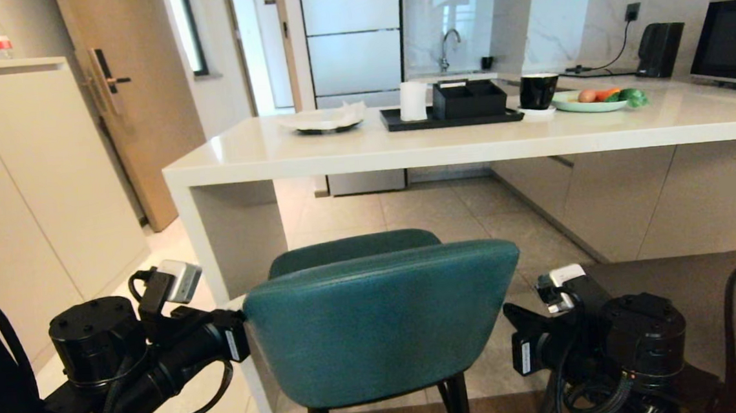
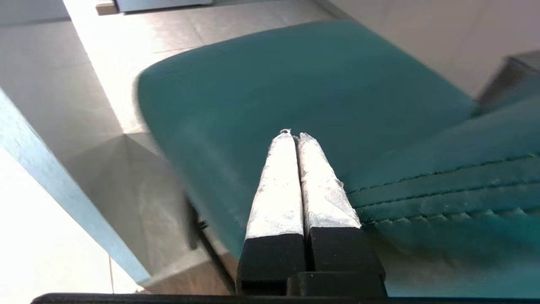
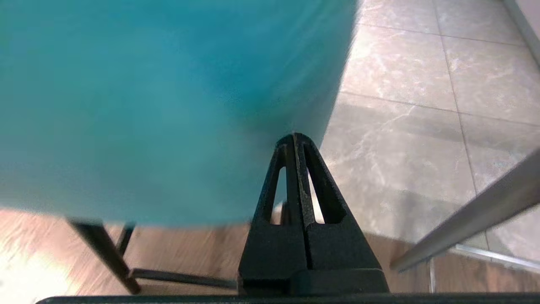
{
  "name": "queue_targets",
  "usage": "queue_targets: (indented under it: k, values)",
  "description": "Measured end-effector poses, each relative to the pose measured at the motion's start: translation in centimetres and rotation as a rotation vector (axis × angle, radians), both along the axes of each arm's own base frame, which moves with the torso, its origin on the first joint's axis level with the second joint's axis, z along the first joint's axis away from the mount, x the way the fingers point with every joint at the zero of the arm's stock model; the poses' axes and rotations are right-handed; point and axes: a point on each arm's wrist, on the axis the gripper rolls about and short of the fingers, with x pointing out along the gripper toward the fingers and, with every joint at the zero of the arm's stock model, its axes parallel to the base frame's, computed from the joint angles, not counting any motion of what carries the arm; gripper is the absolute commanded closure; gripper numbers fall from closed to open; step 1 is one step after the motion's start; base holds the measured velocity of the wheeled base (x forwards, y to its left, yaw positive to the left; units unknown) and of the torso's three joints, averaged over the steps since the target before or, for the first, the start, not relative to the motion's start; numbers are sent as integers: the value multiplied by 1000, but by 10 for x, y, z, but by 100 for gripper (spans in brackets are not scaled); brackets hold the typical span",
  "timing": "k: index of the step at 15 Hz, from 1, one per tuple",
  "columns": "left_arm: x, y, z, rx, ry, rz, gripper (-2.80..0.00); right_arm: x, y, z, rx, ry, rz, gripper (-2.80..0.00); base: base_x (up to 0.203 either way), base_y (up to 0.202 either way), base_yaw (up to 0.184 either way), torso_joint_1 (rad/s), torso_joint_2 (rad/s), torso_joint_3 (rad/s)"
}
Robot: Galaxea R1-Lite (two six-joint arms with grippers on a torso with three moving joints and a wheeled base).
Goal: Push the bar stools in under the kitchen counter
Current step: Pull the blue chair out from under the dining table
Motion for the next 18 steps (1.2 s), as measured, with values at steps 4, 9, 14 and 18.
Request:
queue_targets:
  k: [4,9,14,18]
  values:
    - [0,0,1,0,-4,0,0,0,0,0,-2,0,-8,0,-197,0,-1,4,-2,3]
    - [1,0,1,5,-8,19,0,5,-5,-1,2,3,-34,0,-62,0,0,-1,-1,2]
    - [3,3,0,17,-8,101,0,26,-55,8,50,-14,-128,0,0,0,0,0,0,0]
    - [2,5,-6,43,19,247,0,70,-90,16,106,-99,-118,0,0,0,0,0,0,0]
